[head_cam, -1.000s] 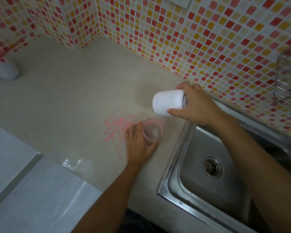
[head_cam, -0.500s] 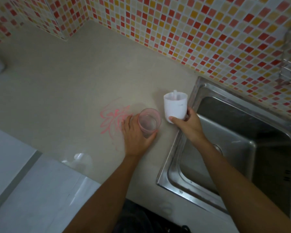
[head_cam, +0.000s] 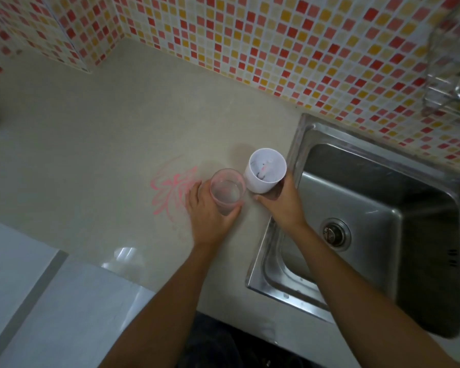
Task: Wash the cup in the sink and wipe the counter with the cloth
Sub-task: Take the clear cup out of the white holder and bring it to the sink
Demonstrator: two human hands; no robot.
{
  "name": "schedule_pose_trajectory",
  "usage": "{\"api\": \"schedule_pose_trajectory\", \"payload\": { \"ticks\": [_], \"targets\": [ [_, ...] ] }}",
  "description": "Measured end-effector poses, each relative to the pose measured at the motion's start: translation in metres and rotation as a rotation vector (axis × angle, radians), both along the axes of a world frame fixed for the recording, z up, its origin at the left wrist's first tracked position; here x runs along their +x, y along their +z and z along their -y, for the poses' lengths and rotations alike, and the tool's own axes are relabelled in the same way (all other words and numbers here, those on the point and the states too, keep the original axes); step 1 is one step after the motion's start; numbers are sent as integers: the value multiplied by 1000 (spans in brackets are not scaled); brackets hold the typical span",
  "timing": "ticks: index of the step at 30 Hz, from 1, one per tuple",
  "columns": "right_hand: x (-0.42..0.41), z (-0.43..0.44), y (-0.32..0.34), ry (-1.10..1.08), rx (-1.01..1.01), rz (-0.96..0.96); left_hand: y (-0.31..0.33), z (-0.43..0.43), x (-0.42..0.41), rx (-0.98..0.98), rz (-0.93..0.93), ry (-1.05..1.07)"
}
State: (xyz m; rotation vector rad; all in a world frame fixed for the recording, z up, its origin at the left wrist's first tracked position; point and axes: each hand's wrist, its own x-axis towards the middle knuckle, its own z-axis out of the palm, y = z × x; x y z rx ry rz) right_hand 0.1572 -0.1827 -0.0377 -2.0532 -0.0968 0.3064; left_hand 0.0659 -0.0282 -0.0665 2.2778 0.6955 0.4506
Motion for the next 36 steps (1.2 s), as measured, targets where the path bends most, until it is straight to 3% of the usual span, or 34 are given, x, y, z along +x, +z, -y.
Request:
{"api": "schedule_pose_trajectory", "payload": {
  "ticks": [4, 9, 12, 17, 22, 32, 36],
  "targets": [
    [-34, 32, 1, -75, -69, 37, 2, 0, -1, -62, 16, 30],
    [-101, 123, -21, -121, -343, -69, 15, 9, -7, -71, 57, -53],
    [-136, 179, -29, -113, -440, -87, 27, 30, -12, -64, 92, -160],
    [-153, 245, -31, -144, -619, -125, 29, 94, -16, -208, 46, -481],
    [-149, 297, -35, -14, -863, -196, 20, 163, -19, 136, -55, -723],
    [-138, 355, -38, 147, -890, -143, 13, 234, -8, 841, -289, -849],
    [-135, 357, -42, 191, -864, -168, 16, 247, -7, 1024, -344, -881]
  ]
}}
